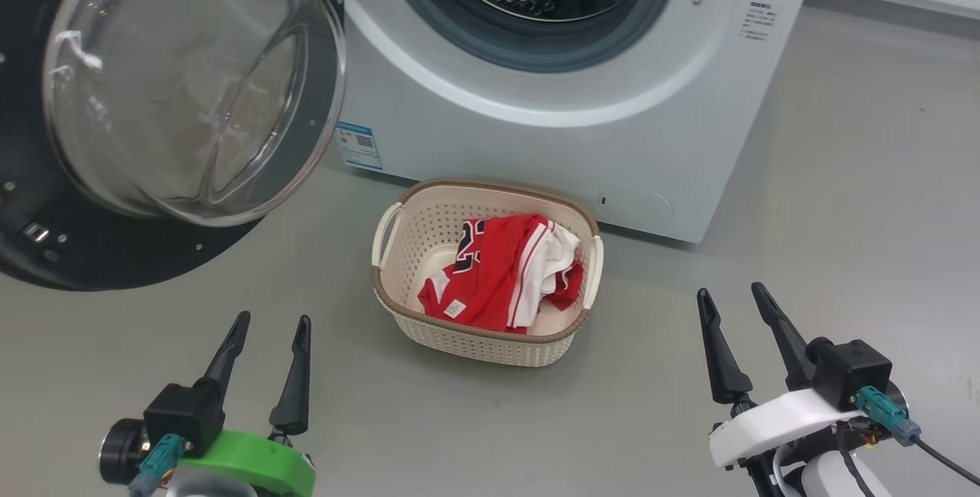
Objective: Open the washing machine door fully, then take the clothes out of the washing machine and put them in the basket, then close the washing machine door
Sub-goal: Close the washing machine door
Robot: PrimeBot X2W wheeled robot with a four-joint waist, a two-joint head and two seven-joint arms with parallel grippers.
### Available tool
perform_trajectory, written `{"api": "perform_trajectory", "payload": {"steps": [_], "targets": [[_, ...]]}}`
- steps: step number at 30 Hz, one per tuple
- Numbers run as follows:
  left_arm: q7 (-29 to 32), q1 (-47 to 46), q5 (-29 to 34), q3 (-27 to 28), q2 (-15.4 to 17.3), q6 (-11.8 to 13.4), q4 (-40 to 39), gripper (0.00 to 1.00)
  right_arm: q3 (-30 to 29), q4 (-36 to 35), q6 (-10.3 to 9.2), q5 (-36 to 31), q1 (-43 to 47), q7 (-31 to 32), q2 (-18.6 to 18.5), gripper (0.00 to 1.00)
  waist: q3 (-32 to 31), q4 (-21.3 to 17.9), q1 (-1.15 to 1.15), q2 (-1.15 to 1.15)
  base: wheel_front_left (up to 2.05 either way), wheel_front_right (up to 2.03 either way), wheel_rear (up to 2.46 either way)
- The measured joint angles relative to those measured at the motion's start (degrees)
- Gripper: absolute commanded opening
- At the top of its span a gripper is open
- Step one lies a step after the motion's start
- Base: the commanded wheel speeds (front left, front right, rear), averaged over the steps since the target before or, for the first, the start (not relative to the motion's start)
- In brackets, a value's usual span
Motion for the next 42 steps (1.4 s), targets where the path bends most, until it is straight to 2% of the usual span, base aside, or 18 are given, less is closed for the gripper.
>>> {"api": "perform_trajectory", "payload": {"steps": [13,21,29,42], "targets": [[0.0,0.0,0.0,0.2,0.0,0.5,0.7,1.0,0.3,0.2,0.01,0.0,0.0,0.0,0.0,1.0,-1.0,9.7,0.0,0.0,0.0,0.0,0.0],[0.0,0.0,0.0,0.7,0.0,0.9,0.6,1.0,1.1,0.4,0.21,0.5,0.0,0.0,0.5,1.0,-2.0,13.8,0.0,0.0,0.0,0.0,0.0],[0.0,0.1,0.0,1.6,0.0,0.9,0.2,1.0,2.0,0.7,0.43,0.6,0.0,0.0,0.8,1.0,-2.3,15.8,0.0,0.0,0.0,0.0,0.0],[0.0,0.3,0.0,1.8,0.0,0.9,-0.8,1.0,3.1,1.5,0.44,0.6,-0.3,0.0,0.8,1.0,-2.0,16.1,0.0,0.0,0.0,0.0,0.0]]}}
